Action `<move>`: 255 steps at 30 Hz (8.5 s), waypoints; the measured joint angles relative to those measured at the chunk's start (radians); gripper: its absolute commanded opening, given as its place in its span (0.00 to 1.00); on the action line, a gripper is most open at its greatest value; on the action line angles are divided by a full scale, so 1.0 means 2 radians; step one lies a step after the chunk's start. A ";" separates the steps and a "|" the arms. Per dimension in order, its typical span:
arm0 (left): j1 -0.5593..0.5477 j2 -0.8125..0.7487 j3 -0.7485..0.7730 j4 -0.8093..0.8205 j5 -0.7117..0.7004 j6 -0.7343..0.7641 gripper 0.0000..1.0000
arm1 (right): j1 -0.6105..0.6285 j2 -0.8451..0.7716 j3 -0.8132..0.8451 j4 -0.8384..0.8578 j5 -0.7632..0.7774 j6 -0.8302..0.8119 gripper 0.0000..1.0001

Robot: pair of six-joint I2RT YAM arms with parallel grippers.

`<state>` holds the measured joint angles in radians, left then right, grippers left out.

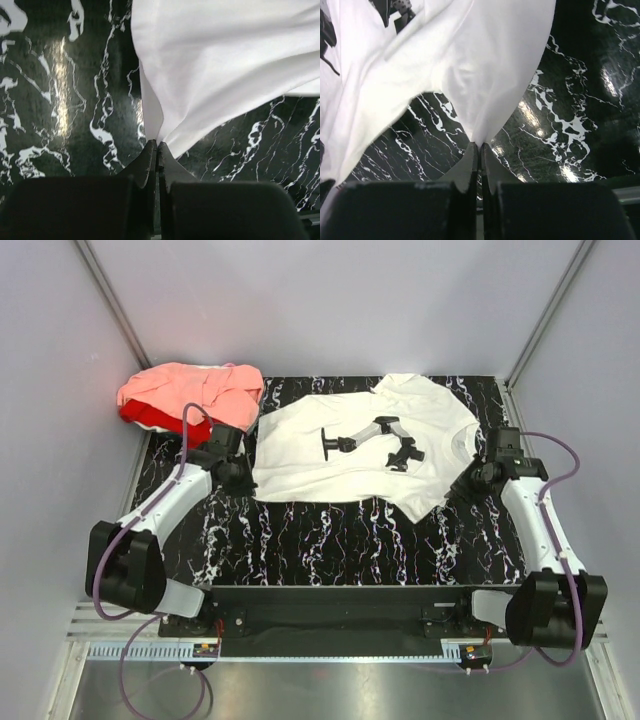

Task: Fold and stack the t-shirts
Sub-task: Fold the tshirt

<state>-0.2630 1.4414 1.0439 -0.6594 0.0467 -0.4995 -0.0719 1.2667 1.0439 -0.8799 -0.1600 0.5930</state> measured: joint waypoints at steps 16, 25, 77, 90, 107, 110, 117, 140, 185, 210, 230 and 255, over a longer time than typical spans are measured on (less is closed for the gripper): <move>0.026 -0.039 -0.093 -0.042 -0.060 0.000 0.01 | 0.000 -0.148 -0.107 -0.024 0.117 0.088 0.00; 0.032 -0.034 -0.094 -0.044 -0.054 -0.003 0.01 | 0.000 -0.296 -0.117 -0.060 0.149 0.126 0.00; 0.065 0.259 0.229 -0.102 -0.034 0.036 0.05 | 0.000 0.335 0.340 0.008 0.101 -0.025 0.35; 0.073 0.230 0.261 -0.121 -0.056 0.025 0.86 | -0.002 0.361 0.392 0.010 0.088 -0.066 0.91; 0.071 0.011 -0.093 0.040 -0.002 -0.055 0.89 | -0.081 0.137 -0.018 0.079 -0.019 0.005 0.79; 0.071 0.030 -0.093 0.072 0.002 -0.061 0.89 | -0.094 0.152 -0.027 0.104 -0.030 0.007 0.77; 0.071 0.064 -0.089 0.110 0.002 -0.072 0.85 | -0.117 0.211 -0.029 0.139 -0.037 0.009 0.74; 0.061 0.018 -0.076 0.097 -0.020 -0.079 0.00 | -0.200 0.138 -0.068 0.129 0.028 0.021 0.00; -0.020 -0.124 -0.303 0.283 -0.016 -0.129 0.69 | 0.014 0.352 0.324 0.124 -0.020 -0.014 0.79; -0.020 -0.113 -0.326 0.361 0.004 -0.127 0.64 | 0.014 0.766 0.793 0.169 -0.043 0.086 0.73; -0.020 -0.111 -0.326 0.361 0.002 -0.128 0.61 | 0.026 0.791 0.763 0.270 -0.075 0.136 0.00; -0.022 -0.110 -0.313 0.334 0.000 -0.128 0.62 | -0.096 0.197 0.119 0.300 -0.049 0.013 0.00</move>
<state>-0.3077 1.2217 0.4187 0.0078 0.0467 -0.7547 -0.2638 1.6600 1.2819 -0.2794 -0.2577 0.6186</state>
